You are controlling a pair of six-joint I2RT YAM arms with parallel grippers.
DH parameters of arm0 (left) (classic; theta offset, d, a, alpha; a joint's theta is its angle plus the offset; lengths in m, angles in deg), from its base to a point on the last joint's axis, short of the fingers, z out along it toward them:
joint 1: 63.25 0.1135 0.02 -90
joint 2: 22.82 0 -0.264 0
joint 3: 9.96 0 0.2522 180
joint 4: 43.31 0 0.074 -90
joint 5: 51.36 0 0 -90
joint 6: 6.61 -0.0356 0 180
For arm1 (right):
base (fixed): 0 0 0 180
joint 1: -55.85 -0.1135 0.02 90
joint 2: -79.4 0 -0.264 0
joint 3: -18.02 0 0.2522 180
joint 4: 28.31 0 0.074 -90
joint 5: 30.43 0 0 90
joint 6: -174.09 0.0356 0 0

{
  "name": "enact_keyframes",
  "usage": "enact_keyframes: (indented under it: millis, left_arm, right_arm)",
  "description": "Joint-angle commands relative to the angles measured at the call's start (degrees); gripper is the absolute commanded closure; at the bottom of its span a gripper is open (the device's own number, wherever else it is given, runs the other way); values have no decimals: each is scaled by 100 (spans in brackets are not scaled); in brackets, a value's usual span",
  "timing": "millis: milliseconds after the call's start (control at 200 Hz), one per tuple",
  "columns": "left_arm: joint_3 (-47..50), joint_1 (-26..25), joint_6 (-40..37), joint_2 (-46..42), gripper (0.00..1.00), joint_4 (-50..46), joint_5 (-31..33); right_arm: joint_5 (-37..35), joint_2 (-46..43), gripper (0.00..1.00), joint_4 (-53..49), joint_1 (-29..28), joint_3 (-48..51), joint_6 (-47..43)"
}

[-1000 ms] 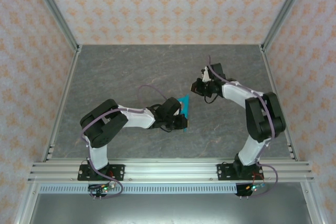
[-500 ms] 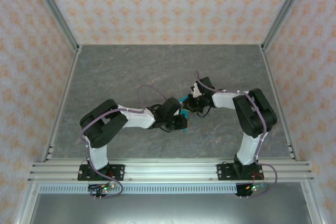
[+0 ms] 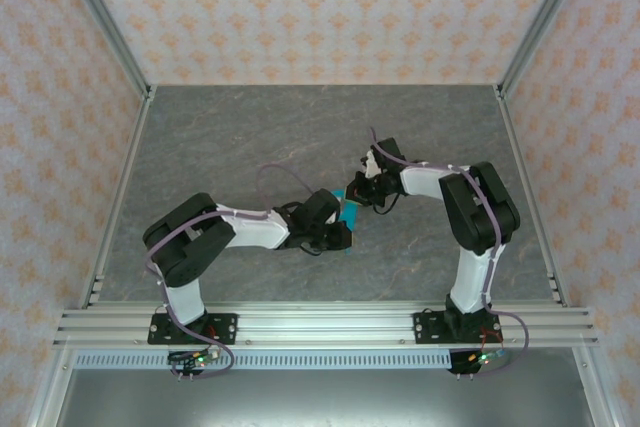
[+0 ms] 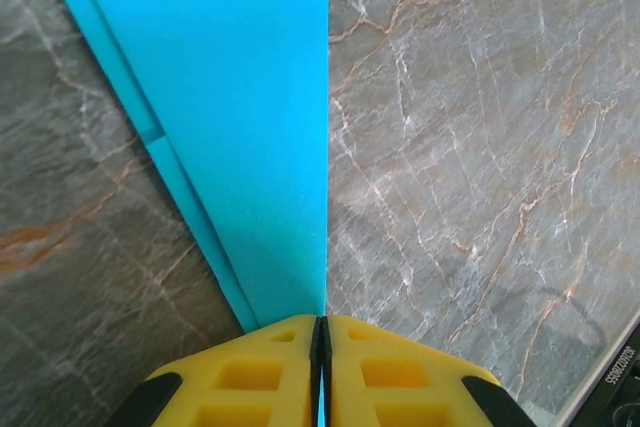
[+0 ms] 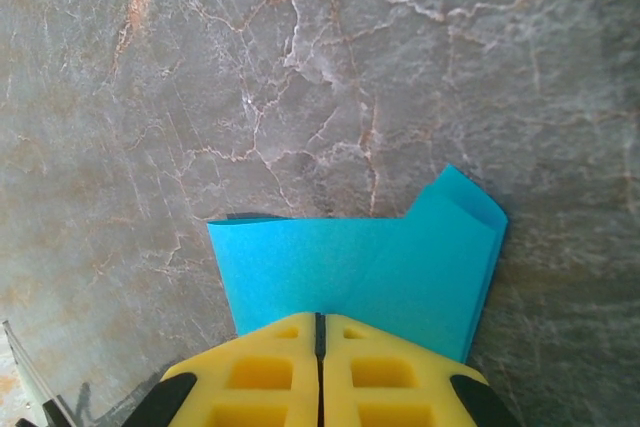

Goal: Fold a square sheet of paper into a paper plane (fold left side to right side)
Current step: Fold the wing for the fifth time at the center of the table.

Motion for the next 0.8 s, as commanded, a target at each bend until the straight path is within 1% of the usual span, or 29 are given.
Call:
enact_keyframes:
  millis: [0, 165, 295, 365, 515, 676, 796]
  left_arm:
    - [138, -84, 16, -258, 87, -287, -103]
    - [83, -75, 68, -687, 86, 154, -340]
    - [-114, 60, -2, -825, 85, 57, -368]
    - [-249, 197, -63, -707, 86, -72, -372]
    - [-473, 445, -151, -301, 86, -20, -590]
    - [-922, 461, -437, 82, 86, -273, -689]
    - [-1130, 463, -562, 319, 86, -432, -629]
  right_arm:
    - [-520, 227, 93, -7, 128, 12, -114]
    - [-398, 148, 93, -12, 109, 165, -107]
    - [-377, 146, 93, 14, 73, 185, -66]
    - [-372, 163, 93, 10, 38, 170, -70]
    - [-380, 180, 93, -36, 4, 150, -78]
    - [-398, 196, 93, -72, -15, 132, -87]
    - [-409, 216, 93, -93, -26, 115, -87]
